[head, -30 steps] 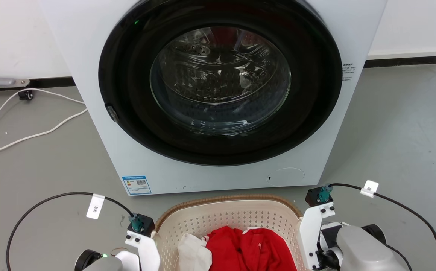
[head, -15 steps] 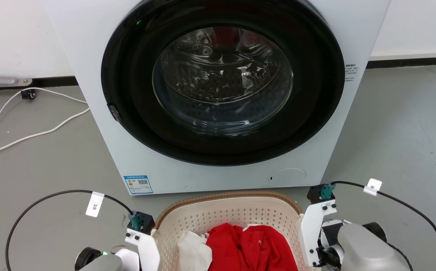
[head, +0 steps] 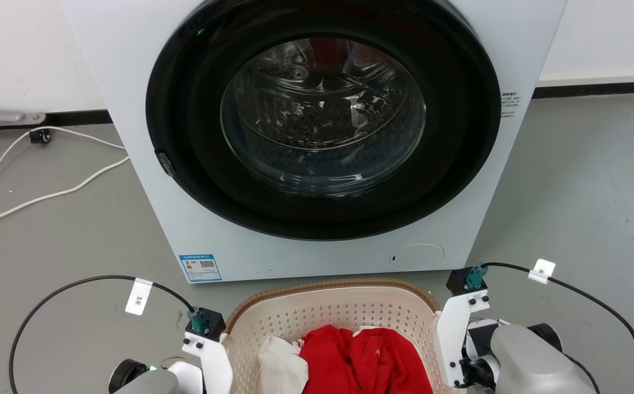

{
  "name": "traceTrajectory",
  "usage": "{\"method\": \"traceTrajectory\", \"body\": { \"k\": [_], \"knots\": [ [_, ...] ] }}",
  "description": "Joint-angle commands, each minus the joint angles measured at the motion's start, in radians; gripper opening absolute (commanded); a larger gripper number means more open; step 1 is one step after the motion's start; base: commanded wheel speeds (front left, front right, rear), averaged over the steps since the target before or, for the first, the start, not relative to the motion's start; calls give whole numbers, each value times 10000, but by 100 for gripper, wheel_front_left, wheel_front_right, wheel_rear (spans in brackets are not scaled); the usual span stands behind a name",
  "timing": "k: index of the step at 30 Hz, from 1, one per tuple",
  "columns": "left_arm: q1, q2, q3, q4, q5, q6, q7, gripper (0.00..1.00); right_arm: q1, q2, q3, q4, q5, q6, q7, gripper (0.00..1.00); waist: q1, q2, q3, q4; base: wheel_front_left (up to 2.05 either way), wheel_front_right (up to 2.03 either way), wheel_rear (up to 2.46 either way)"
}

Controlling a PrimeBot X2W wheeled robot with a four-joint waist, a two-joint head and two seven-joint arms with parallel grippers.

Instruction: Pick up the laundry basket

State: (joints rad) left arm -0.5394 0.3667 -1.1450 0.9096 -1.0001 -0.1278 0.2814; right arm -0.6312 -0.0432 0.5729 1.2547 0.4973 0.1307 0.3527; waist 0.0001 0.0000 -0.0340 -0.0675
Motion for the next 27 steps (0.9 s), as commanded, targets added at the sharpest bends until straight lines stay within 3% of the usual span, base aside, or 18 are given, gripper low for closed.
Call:
{"method": "traceTrajectory", "body": {
  "k": [1,27],
  "knots": [
    [-81,100,-120,31,19,-46,41,0,-188,-127,50,-70,13,1,-36,0,-1,0,5,-7,0,0,0],
    [-241,88,-612,157,-449,-48,-96,0,-324,-120,452,68,454,2,11,0,-1,0,-4,-49,0,0,0]
  ]
}}
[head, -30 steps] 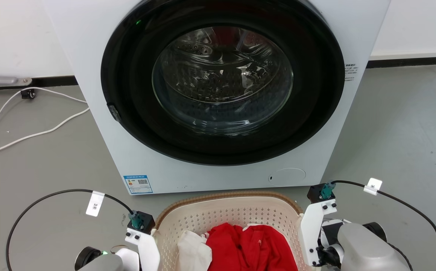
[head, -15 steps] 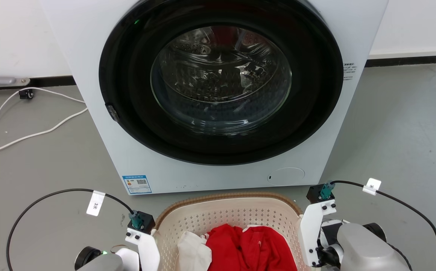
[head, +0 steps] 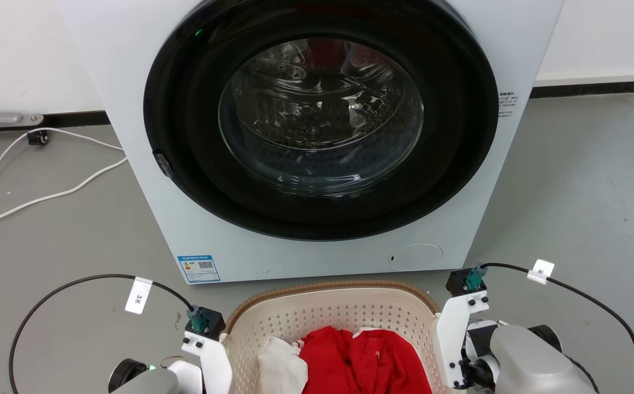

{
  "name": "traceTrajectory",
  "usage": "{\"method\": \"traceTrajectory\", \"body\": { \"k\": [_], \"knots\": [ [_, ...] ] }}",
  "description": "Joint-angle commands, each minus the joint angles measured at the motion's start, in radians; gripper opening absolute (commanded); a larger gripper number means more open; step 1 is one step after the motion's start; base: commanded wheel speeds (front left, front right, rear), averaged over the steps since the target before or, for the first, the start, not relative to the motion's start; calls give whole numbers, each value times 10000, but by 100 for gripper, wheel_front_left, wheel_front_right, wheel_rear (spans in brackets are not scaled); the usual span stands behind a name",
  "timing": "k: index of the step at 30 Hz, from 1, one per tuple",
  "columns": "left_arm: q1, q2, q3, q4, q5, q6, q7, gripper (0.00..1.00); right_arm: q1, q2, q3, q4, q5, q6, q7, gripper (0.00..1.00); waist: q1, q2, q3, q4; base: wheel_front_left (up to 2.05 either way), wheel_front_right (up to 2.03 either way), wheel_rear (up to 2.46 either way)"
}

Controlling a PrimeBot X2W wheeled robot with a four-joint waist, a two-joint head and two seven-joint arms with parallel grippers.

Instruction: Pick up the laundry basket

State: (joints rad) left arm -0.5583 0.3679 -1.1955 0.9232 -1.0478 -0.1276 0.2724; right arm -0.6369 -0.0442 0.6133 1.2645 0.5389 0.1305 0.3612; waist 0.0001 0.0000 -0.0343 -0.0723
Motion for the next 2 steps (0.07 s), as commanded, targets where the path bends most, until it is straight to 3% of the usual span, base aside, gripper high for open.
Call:
{"method": "traceTrajectory", "body": {
  "k": [1,2],
  "knots": [
    [-47,73,-114,23,20,-50,-21,0,-265,-111,61,-38,45,4,-71,0,-1,0,-4,-3,0,0,0],
    [-37,70,-124,20,-4,-50,-29,0,-266,-109,74,-42,60,4,-69,0,-1,0,-4,-6,0,0,0]
  ]
}}
